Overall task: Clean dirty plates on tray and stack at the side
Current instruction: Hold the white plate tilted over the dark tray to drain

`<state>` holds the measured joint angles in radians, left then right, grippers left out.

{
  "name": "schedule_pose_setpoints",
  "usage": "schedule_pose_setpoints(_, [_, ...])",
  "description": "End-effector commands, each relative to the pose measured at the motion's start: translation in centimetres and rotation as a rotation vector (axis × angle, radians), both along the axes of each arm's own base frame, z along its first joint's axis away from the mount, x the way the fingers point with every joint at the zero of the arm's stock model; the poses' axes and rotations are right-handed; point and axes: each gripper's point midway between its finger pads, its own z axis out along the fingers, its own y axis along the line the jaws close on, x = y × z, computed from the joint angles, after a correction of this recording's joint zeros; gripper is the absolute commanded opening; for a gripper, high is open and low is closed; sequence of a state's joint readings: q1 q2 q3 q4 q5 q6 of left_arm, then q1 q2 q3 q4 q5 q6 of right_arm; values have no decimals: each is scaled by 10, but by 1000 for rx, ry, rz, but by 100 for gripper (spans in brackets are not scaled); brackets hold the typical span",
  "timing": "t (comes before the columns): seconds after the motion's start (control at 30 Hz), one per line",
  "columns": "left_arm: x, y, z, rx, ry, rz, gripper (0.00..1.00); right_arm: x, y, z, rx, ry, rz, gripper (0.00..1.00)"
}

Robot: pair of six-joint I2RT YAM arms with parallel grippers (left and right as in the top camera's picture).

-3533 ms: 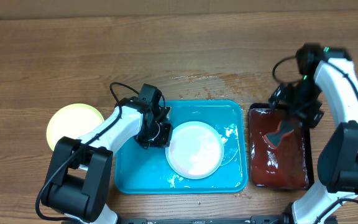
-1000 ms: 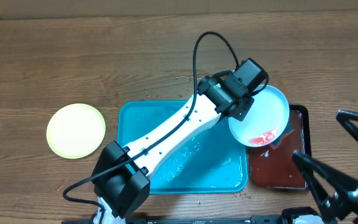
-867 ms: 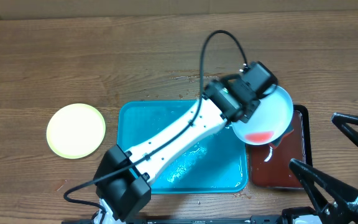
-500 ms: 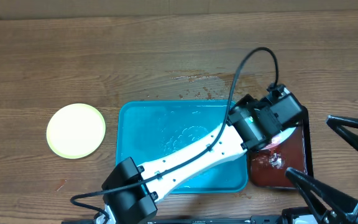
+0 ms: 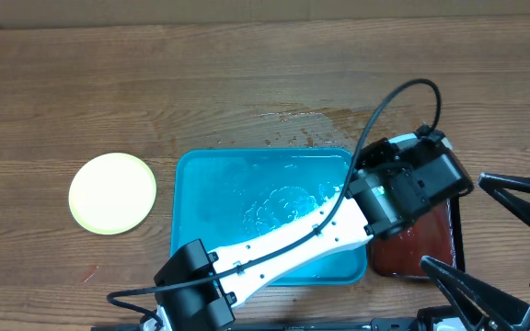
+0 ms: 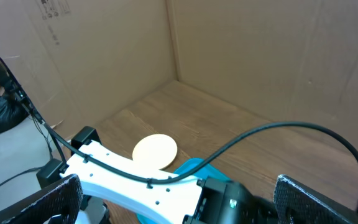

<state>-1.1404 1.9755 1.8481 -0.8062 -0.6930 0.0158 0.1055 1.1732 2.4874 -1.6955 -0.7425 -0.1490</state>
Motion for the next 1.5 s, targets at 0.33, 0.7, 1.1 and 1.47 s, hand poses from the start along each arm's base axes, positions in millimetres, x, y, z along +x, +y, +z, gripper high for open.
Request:
schedule_pose_setpoints(0.33, [-24, -32, 35, 142, -185, -172, 4, -7, 1, 4, 0, -28, 19, 100])
schedule_pose_setpoints(0.7, [-23, -32, 48, 154, -261, -142, 4, -7, 1, 4, 0, -27, 19, 100])
schedule_pose_setpoints(1.1, [-21, -30, 59, 145, -311, -97, 4, -7, 1, 4, 0, -27, 19, 100])
schedule_pose_setpoints(1.47, [-46, -57, 32, 124, -160, -310, 4, -7, 1, 4, 1, -27, 19, 100])
